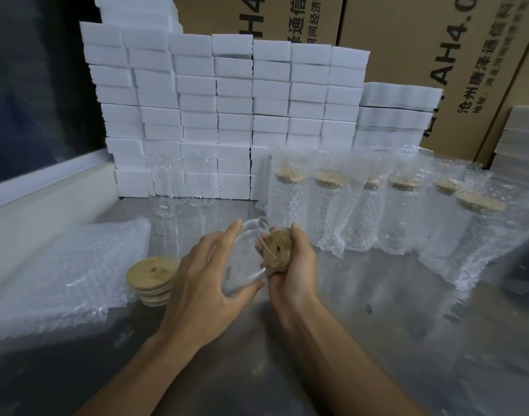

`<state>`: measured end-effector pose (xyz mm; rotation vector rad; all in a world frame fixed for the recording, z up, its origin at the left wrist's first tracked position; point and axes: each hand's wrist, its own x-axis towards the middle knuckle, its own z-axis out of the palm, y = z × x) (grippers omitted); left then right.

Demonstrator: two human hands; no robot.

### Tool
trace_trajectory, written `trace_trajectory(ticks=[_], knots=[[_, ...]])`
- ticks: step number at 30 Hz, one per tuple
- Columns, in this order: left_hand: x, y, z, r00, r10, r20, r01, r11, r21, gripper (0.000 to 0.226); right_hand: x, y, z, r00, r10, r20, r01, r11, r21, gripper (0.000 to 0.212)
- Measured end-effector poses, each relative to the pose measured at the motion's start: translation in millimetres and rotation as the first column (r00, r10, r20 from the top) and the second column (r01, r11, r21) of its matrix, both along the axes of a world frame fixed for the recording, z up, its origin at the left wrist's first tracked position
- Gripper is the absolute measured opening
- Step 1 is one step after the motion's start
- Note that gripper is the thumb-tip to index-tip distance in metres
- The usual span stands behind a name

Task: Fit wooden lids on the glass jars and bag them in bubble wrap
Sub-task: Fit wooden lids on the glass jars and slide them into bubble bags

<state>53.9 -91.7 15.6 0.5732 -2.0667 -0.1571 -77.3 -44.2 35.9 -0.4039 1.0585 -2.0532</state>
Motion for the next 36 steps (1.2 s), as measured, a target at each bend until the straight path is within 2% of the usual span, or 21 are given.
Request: trace_trajectory(ticks=[2, 5, 9, 12, 15, 17, 18, 19, 21, 22, 23, 24, 25, 27, 28, 29, 30, 31, 33, 35, 36], knots=[[-1, 1, -1, 0.999, 0.004, 0.048, -0.003, 1.000, -0.020, 0.096, -4, 5, 5, 0.994, -0.090, -0.069, 0.089, 0.996, -0.017, 0.032], [-2, 2, 0, 0.996, 0.041, 0.080, -0.035, 0.997, -0.073, 0.090, -5, 12, 11, 0.931, -0.237, -0.278, 0.231, 0.971, -0.055, 0.021], [-2, 0, 2, 0.995, 0.063, 0.083, -0.053, 0.992, -0.117, 0.091, 4, 18, 8, 0.737, -0.322, -0.594, 0.273, 0.946, -0.174, 0.028], [2, -1, 5, 0.996, 0.063, 0.062, -0.054, 0.988, -0.143, 0.092, 8, 16, 5, 0.640, -0.338, -0.690, 0.274, 0.939, -0.206, 0.030], [6, 0, 9, 0.998, 0.033, 0.057, -0.027, 0.994, -0.104, 0.094, 8, 17, 5, 0.643, -0.307, -0.701, 0.223, 0.951, -0.212, 0.029], [9, 1, 12, 0.999, -0.037, 0.025, 0.037, 0.999, 0.024, 0.095, 7, 18, 6, 0.650, -0.273, -0.709, 0.173, 0.962, -0.212, 0.036], [10, 1, 14, 0.995, -0.095, -0.020, 0.097, 0.985, 0.144, 0.095, 6, 18, 7, 0.665, -0.252, -0.703, 0.142, 0.967, -0.213, 0.039], [11, 1, 16, 0.982, -0.168, -0.085, 0.186, 0.938, 0.294, 0.095, 6, 19, 9, 0.695, -0.227, -0.683, 0.103, 0.971, -0.217, 0.042], [11, -1, 19, 0.911, -0.341, -0.233, 0.413, 0.733, 0.541, 0.087, 5, 19, 13, 0.778, -0.157, -0.608, 0.016, 0.973, -0.230, 0.049], [10, -1, 21, 0.872, -0.401, -0.280, 0.485, 0.640, 0.595, 0.082, 4, 19, 15, 0.808, -0.121, -0.577, -0.016, 0.974, -0.228, 0.050], [9, 0, 22, 0.853, -0.428, -0.300, 0.515, 0.593, 0.619, 0.078, 4, 19, 16, 0.823, -0.099, -0.560, -0.032, 0.975, -0.220, 0.049], [8, 1, 23, 0.854, -0.425, -0.300, 0.513, 0.592, 0.621, 0.077, 3, 19, 17, 0.830, -0.090, -0.550, -0.033, 0.977, -0.210, 0.044], [7, 4, 23, 0.875, -0.389, -0.287, 0.480, 0.632, 0.608, 0.079, 3, 19, 18, 0.829, -0.092, -0.552, -0.020, 0.981, -0.193, 0.040], [6, 8, 21, 0.961, -0.230, -0.153, 0.276, 0.833, 0.480, 0.083, 4, 18, 17, 0.798, -0.110, -0.593, 0.031, 0.989, -0.142, 0.034], [6, 10, 19, 0.994, -0.103, -0.046, 0.112, 0.933, 0.343, 0.088, 5, 18, 14, 0.779, -0.117, -0.616, 0.058, 0.992, -0.115, 0.032], [6, 12, 17, 0.998, 0.030, 0.046, -0.039, 0.981, 0.192, 0.093, 6, 17, 12, 0.768, -0.115, -0.630, 0.078, 0.993, -0.087, 0.030], [5, 12, 16, 0.989, 0.112, 0.093, -0.121, 0.988, 0.093, 0.097, 7, 16, 10, 0.767, -0.108, -0.632, 0.086, 0.994, -0.065, 0.029], [6, 11, 16, 0.986, 0.133, 0.104, -0.142, 0.987, 0.078, 0.098, 8, 16, 9, 0.781, -0.092, -0.617, 0.075, 0.996, -0.054, 0.031], [8, 9, 19, 1.000, 0.010, 0.026, -0.016, 0.967, 0.253, 0.094, 7, 15, 10, 0.843, -0.047, -0.535, 0.009, 0.997, -0.073, 0.043], [8, 4, 20, 0.965, -0.206, -0.163, 0.261, 0.827, 0.498, 0.081, 4, 15, 12, 0.878, 0.001, -0.479, -0.062, 0.992, -0.111, 0.052], [7, 2, 20, 0.930, -0.273, -0.247, 0.367, 0.741, 0.562, 0.077, 3, 16, 14, 0.879, 0.014, -0.477, -0.080, 0.990, -0.119, 0.051]])
